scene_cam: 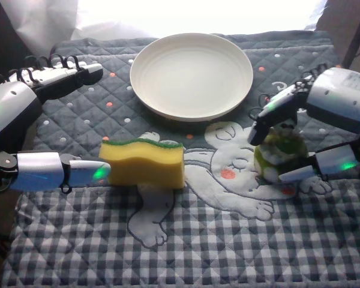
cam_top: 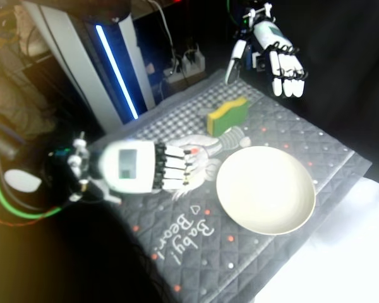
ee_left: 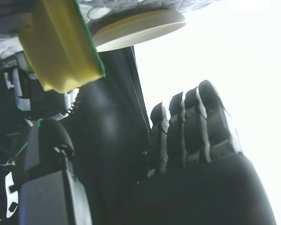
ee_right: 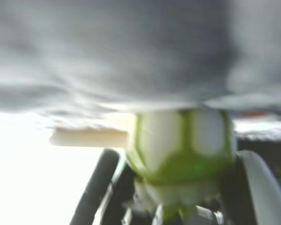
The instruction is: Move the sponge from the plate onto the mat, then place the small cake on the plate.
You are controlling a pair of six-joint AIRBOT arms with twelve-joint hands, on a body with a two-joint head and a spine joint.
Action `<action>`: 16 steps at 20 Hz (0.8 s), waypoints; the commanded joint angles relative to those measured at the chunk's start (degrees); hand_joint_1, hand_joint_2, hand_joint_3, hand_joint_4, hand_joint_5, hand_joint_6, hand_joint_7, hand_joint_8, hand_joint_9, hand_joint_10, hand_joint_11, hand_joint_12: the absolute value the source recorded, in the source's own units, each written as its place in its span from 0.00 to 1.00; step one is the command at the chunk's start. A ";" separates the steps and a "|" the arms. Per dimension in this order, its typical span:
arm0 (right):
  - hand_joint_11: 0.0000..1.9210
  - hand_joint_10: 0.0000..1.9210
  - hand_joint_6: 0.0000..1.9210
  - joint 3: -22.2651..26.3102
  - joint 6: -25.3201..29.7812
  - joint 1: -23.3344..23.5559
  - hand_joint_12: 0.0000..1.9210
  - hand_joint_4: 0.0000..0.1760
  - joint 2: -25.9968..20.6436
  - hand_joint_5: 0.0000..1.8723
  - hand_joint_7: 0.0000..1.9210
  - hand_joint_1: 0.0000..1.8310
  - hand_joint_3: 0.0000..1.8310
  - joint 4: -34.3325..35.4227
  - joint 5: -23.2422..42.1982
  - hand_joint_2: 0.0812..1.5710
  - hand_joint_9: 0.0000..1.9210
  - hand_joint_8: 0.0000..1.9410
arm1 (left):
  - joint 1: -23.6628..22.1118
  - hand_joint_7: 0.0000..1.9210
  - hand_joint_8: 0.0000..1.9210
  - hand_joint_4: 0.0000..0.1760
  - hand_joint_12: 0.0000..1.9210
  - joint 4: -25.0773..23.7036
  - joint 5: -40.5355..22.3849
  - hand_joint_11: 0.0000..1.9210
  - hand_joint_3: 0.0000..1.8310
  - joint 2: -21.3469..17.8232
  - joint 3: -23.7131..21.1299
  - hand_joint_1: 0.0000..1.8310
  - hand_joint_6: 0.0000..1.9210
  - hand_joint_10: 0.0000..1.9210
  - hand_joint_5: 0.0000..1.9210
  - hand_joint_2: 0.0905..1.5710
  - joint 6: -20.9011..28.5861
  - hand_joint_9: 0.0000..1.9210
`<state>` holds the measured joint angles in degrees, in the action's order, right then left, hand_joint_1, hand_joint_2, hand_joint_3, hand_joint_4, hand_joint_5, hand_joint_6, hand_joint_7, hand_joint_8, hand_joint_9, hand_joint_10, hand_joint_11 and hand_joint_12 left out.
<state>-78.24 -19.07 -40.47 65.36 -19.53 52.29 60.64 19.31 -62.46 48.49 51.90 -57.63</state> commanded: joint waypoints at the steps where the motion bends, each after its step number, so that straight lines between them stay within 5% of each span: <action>1: 0.50 0.56 0.44 -0.36 -0.82 1.87 0.64 0.00 -0.12 0.51 0.55 0.76 0.00 1.87 4.33 0.67 0.56 0.44 | -0.22 0.12 0.00 0.14 0.32 -0.39 -7.16 0.00 0.00 0.28 0.29 0.44 0.00 0.00 0.15 0.53 0.47 0.09; 8: 0.56 0.47 0.43 -6.28 -3.26 12.10 0.61 0.00 1.32 0.54 0.60 0.76 0.00 0.80 0.18 0.64 0.62 0.33 | -0.17 0.13 0.00 0.17 0.32 -0.36 -6.74 0.00 0.00 1.00 0.96 0.50 0.00 0.00 0.15 0.54 1.05 0.10; 10: 0.59 0.29 0.43 -10.18 -3.84 15.56 0.55 0.00 5.02 0.56 0.62 0.69 0.00 0.59 -4.02 0.65 0.67 0.35 | -0.16 0.13 0.00 0.17 0.31 -0.39 -6.48 0.00 0.00 1.11 1.09 0.48 0.00 0.00 0.16 0.54 1.22 0.10; 12: 0.53 0.32 0.43 -13.35 -3.93 17.86 0.48 0.00 8.09 0.58 0.61 0.76 0.00 0.48 -7.58 0.63 0.65 0.32 | -0.20 0.13 0.00 0.17 0.29 -0.55 -6.26 0.00 0.00 1.37 1.35 0.47 0.00 0.00 0.16 0.54 1.38 0.10; 16: 0.63 0.26 0.37 -19.44 -4.04 20.81 0.45 0.00 14.46 0.60 0.65 0.77 0.00 -1.09 -16.28 0.61 0.71 0.25 | -1.07 0.14 0.00 0.09 0.29 -1.53 -5.25 0.00 0.00 2.58 2.75 0.48 0.00 0.00 0.16 0.54 2.67 0.10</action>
<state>-97.60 -23.11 -20.60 80.93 -22.50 31.77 60.18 18.59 -61.32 50.89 54.59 -55.46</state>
